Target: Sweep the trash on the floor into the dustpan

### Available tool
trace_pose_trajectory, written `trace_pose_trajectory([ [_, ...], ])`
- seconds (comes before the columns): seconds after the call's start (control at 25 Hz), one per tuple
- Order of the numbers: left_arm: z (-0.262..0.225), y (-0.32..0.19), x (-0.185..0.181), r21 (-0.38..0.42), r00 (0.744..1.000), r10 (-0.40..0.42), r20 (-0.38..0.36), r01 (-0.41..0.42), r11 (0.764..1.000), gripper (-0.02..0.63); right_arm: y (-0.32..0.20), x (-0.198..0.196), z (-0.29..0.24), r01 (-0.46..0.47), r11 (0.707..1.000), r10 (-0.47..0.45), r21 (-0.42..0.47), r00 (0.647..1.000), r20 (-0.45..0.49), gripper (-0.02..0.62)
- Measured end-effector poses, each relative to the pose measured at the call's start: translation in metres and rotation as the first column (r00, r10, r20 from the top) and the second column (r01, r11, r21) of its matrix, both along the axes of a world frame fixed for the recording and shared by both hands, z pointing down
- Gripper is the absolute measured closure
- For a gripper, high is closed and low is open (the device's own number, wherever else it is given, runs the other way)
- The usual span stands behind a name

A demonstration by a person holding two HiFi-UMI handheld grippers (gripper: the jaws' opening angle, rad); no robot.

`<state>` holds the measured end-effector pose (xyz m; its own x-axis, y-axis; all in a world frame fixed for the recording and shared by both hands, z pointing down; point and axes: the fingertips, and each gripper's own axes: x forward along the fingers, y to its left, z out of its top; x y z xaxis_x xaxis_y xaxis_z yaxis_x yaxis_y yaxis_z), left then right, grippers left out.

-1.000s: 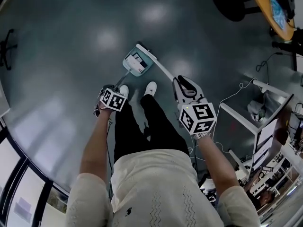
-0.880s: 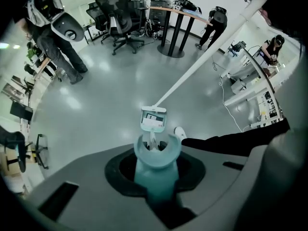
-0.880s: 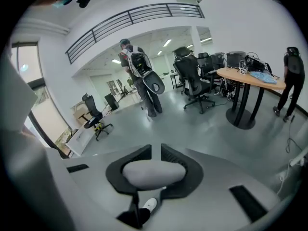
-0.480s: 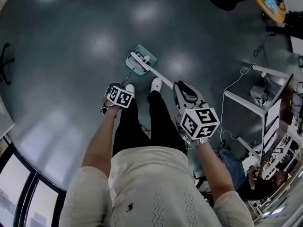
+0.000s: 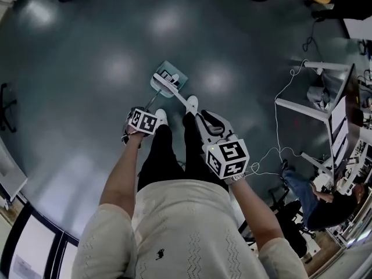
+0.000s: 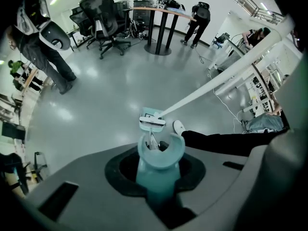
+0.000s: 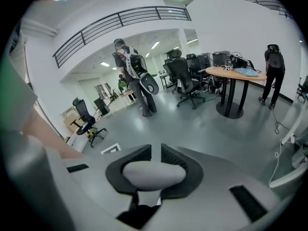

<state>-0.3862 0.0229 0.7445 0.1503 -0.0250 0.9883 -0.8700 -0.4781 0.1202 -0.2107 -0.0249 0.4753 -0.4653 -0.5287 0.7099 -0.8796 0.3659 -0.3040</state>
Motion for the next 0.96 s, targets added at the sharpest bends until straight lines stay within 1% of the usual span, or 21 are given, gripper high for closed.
trace_pose_trajectory([
  [0.16, 0.001, 0.001, 0.001, -0.006, 1.0, 0.001, 0.0, -0.001, 1.0, 0.517, 0.004, -0.007, 0.001, 0.001, 1.0, -0.001, 0.002, 1.0, -0.005, 0.526],
  [0.48, -0.002, 0.001, 0.005, 0.013, 1.0, 0.016, 0.011, -0.017, 1.0, 0.517, 0.008, 0.001, 0.0, -0.028, 1.0, 0.028, -0.004, 1.0, 0.0, 0.526],
  [0.64, 0.003, 0.005, 0.002, 0.007, 1.0, 0.012, 0.008, -0.012, 1.0, 0.517, 0.01, -0.002, 0.005, -0.026, 1.0, 0.026, -0.006, 1.0, 0.0, 0.526],
  [0.96, -0.002, 0.007, -0.001, 0.01, 1.0, 0.01, 0.013, -0.01, 1.0, 0.517, 0.008, -0.008, -0.001, -0.012, 1.0, 0.012, 0.0, 1.0, 0.001, 0.526],
])
